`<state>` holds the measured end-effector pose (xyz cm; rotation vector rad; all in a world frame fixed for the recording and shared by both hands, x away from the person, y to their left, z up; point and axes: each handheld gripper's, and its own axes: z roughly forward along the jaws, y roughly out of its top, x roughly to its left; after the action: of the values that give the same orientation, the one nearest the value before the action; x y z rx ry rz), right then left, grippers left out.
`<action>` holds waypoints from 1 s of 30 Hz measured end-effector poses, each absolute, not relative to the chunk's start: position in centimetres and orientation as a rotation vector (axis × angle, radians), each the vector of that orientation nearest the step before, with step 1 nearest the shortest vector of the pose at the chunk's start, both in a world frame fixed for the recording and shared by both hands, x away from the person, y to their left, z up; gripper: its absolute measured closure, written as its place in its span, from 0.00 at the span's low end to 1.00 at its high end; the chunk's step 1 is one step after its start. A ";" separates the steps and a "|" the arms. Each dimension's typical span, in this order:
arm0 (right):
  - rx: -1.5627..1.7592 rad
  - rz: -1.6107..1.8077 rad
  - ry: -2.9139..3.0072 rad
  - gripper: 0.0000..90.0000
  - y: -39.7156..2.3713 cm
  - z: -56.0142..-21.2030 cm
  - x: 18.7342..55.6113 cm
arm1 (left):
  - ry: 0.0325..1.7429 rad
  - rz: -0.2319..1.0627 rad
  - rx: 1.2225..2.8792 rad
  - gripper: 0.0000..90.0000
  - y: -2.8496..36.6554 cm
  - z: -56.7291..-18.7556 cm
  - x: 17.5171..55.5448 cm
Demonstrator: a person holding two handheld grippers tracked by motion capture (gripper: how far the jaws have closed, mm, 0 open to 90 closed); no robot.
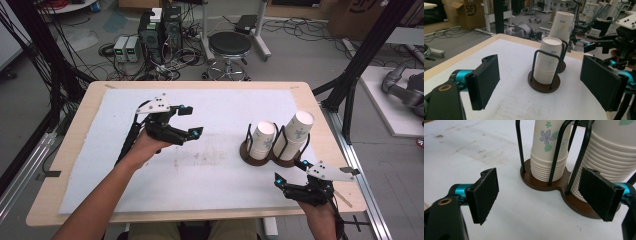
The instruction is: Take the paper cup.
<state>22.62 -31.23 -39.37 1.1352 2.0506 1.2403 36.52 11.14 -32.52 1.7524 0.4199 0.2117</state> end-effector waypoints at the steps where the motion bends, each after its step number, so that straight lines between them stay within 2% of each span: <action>1: 1.135 1.237 2.054 0.19 -31.2 -39.4 22.6 | 0.406 0.196 1.758 0.18 10.0 -32.3 36.9; 18: 1.135 1.247 2.054 0.19 -31.5 -39.4 22.6 | 0.288 0.085 1.837 0.18 0.8 -32.0 39.6; 30: 1.125 1.255 2.070 0.19 -31.3 -39.6 22.8 | 0.302 0.057 1.899 0.18 -3.7 -33.1 41.2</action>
<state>22.76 -31.32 -39.58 1.1248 2.0698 1.2546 41.21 -3.68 -33.14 1.8993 0.3016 0.0569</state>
